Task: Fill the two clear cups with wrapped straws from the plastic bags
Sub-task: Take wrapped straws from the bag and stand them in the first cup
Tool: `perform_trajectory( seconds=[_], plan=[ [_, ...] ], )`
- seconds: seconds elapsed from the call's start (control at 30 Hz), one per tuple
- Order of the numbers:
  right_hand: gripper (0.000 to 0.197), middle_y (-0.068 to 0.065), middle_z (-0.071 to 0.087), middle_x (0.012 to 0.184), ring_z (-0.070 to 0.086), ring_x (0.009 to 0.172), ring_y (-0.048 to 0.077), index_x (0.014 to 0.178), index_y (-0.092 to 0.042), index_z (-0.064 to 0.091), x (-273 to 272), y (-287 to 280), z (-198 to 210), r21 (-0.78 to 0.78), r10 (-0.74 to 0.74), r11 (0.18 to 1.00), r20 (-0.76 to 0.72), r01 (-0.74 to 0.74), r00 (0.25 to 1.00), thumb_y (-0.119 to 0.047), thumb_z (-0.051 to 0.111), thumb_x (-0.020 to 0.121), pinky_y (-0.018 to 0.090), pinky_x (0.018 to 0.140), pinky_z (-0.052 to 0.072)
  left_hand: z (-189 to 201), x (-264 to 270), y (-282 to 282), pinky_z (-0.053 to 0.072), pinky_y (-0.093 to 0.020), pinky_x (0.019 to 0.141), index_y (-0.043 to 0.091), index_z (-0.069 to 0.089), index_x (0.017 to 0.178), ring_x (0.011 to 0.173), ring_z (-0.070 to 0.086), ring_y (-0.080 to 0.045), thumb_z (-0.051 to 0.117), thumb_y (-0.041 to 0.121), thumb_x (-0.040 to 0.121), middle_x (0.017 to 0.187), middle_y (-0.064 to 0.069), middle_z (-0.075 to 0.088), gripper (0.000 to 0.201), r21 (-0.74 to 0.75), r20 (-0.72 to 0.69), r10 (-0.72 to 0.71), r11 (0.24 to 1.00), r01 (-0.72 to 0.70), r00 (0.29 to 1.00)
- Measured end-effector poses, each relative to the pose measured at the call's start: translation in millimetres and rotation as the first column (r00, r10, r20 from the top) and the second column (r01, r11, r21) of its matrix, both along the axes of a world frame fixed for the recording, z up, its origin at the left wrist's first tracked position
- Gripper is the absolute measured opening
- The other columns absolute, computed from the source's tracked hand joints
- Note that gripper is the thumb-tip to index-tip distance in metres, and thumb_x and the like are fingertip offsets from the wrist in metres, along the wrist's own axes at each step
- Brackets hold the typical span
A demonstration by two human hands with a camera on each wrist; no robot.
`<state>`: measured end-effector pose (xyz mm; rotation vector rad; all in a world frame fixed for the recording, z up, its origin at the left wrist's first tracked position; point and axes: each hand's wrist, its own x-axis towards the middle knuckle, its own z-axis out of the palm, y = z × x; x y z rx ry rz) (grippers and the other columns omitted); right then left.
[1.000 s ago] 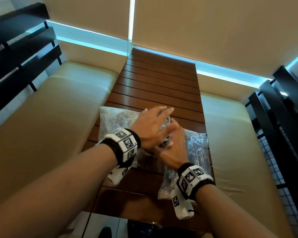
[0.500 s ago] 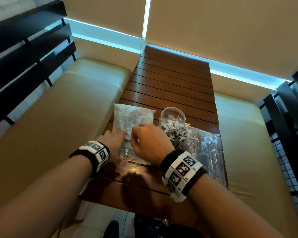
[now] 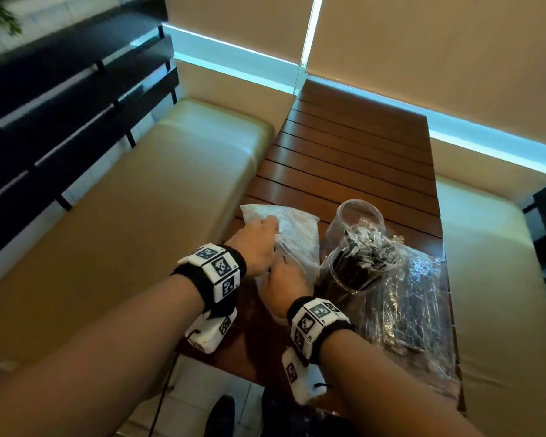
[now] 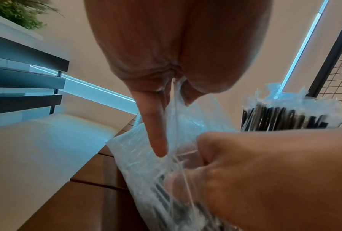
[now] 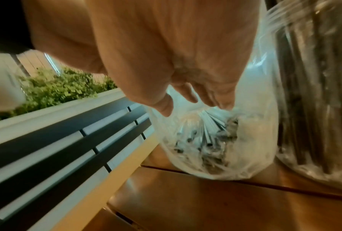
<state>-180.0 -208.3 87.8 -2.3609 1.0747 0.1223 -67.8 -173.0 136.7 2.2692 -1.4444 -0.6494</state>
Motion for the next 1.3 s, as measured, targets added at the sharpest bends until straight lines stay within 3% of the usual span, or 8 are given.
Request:
perform_trajectory(
  seconds=[0.17,0.4,0.63,0.8,0.93,1.07,1.17,1.3],
  plan=[
    [0.079,0.010,0.054,0.138,0.055,0.122,0.031,0.144,-0.015,0.037,4,-1,-5,-0.039,-0.030,0.999,-0.245,0.021,0.969,-0.065,0.049,0.084,0.047,0.097,0.049,5,4,10,0.036,-0.035,0.065,0.021,0.036,0.094,0.084,0.055,-0.031,0.048,0.003,0.085,0.094,-0.004,0.049,0.023,0.026,0.011,-0.015,1.000,0.014,1.000],
    [0.079,0.011,0.037,0.152,0.039,0.137,0.031,0.152,-0.017,0.027,8,0,10,0.004,-0.115,0.993,-0.148,0.117,0.982,-0.048,0.063,0.088,0.041,0.110,0.035,10,4,15,0.040,-0.036,0.069,0.022,0.035,0.095,0.088,0.055,-0.032,0.050,0.003,0.085,0.099,-0.006,0.050,0.027,0.017,-0.011,-0.029,0.999,0.029,1.000],
    [0.046,0.007,0.059,0.123,0.058,0.111,0.026,0.123,-0.012,0.054,14,-4,13,0.019,-0.074,0.996,-0.300,0.084,0.951,-0.041,0.065,0.089,0.035,0.091,0.048,13,4,17,0.041,-0.036,0.067,0.020,0.038,0.094,0.081,0.051,-0.027,0.047,0.000,0.086,0.096,-0.002,0.049,0.023,-0.027,-0.004,-0.039,0.999,0.039,0.999],
    [0.042,0.007,0.060,0.122,0.058,0.110,0.024,0.122,-0.014,0.056,21,-10,18,0.016,-0.086,0.995,-0.366,0.099,0.927,-0.041,0.062,0.090,0.035,0.093,0.050,13,8,17,0.038,-0.033,0.066,0.019,0.039,0.094,0.081,0.052,-0.026,0.046,0.001,0.086,0.094,-0.002,0.049,0.021,-0.046,-0.011,-0.028,0.999,0.027,1.000],
    [0.030,0.007,0.060,0.101,0.059,0.096,0.023,0.115,-0.010,0.061,26,-17,21,0.084,-0.103,0.986,-0.355,0.141,0.929,-0.031,0.059,0.093,0.034,0.089,0.051,17,11,15,0.036,-0.030,0.066,0.019,0.040,0.096,0.080,0.049,-0.022,0.046,0.005,0.089,0.098,-0.005,0.052,0.017,-0.057,-0.020,-0.018,0.998,0.017,1.000],
    [0.029,0.010,0.060,0.107,0.059,0.107,0.026,0.115,-0.009,0.061,28,-20,27,0.105,-0.111,0.983,-0.298,0.149,0.948,-0.030,0.059,0.095,0.034,0.089,0.048,21,9,11,0.041,-0.033,0.067,0.018,0.040,0.096,0.081,0.051,-0.024,0.047,0.002,0.088,0.099,-0.006,0.054,0.020,-0.074,-0.041,-0.006,0.997,0.003,0.999],
    [0.025,0.004,0.056,0.092,0.060,0.096,0.024,0.097,-0.014,0.058,25,-21,28,0.112,-0.128,0.981,-0.251,0.161,0.959,-0.037,0.062,0.090,0.033,0.080,0.050,24,10,8,0.037,-0.030,0.065,0.018,0.040,0.094,0.078,0.049,-0.022,0.048,0.001,0.086,0.093,-0.003,0.053,0.021,-0.096,-0.060,0.023,0.995,-0.029,0.998],
    [0.028,0.001,0.052,0.086,0.053,0.083,0.020,0.091,-0.016,0.049,15,-21,29,0.074,-0.111,0.988,-0.262,0.134,0.959,-0.041,0.061,0.090,0.031,0.072,0.044,27,7,6,0.036,-0.027,0.060,0.015,0.043,0.095,0.076,0.048,-0.019,0.053,0.001,0.086,0.084,0.003,0.049,0.020,-0.125,-0.074,0.033,0.991,-0.042,0.997]
  ],
)
